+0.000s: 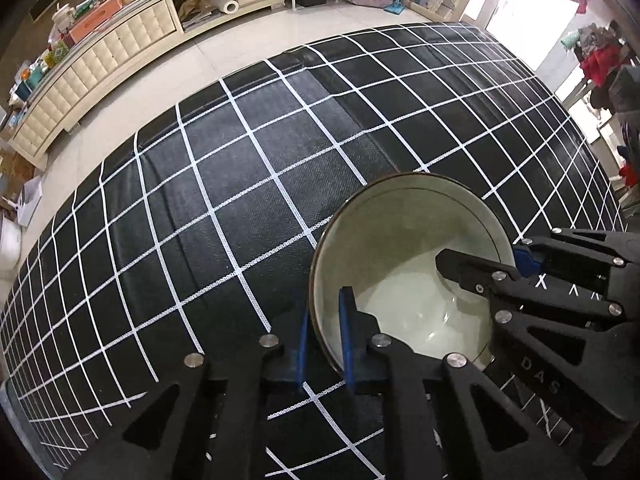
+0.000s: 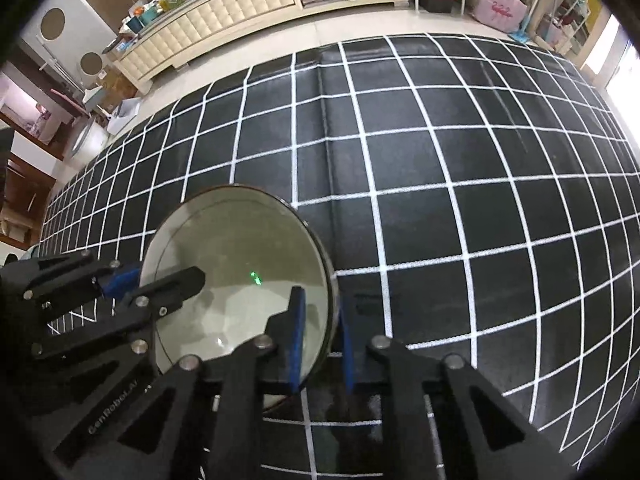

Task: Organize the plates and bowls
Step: 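Reach the left tool to the green-patterned bowl and grip its rim, then carry the gripped patterned bowl with the left tool toward the plate stack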

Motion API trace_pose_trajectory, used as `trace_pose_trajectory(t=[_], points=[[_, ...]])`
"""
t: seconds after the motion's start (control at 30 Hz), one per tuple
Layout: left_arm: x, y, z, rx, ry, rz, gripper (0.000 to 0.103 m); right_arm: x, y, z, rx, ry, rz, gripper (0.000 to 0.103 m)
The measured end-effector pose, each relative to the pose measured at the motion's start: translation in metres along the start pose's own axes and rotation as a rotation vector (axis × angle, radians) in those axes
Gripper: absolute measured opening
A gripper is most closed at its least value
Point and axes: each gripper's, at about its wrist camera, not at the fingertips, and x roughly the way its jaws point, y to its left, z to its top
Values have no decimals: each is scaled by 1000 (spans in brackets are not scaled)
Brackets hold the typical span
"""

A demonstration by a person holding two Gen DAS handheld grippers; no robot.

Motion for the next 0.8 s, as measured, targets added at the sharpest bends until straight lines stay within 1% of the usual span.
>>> trace_pose_trajectory(t=[0.13, 0.23, 0.27, 0.37, 0.43, 0.5, 0.63, 0.8], points=[[-3, -3, -4, 13, 4, 16, 12, -3, 3, -4, 10, -8, -22, 17], [-5, -4, -7, -2, 5, 11, 10, -8, -3, -7, 53, 13, 35, 16], [-7, -3, -9, -9, 3, 9, 9, -10, -3, -9, 58, 14, 41, 15], [-16, 0, -15, -16, 1, -7, 9, -20, 6, -14, 31, -3, 20, 14], [-23, -1, -19, 0, 1, 8, 9, -29, 15, -17, 14, -13, 12, 14], [-31, -2, -24, 10, -4, 33, 9, -34, 21, -20, 8, -19, 13, 14], [-52, 5, -36, -11, -18, 34, 9, -50, 31, -32, -2, -34, 30, 14], [-83, 13, -57, -29, -48, 51, 9, -72, 54, -43, -20, -58, 44, 14]])
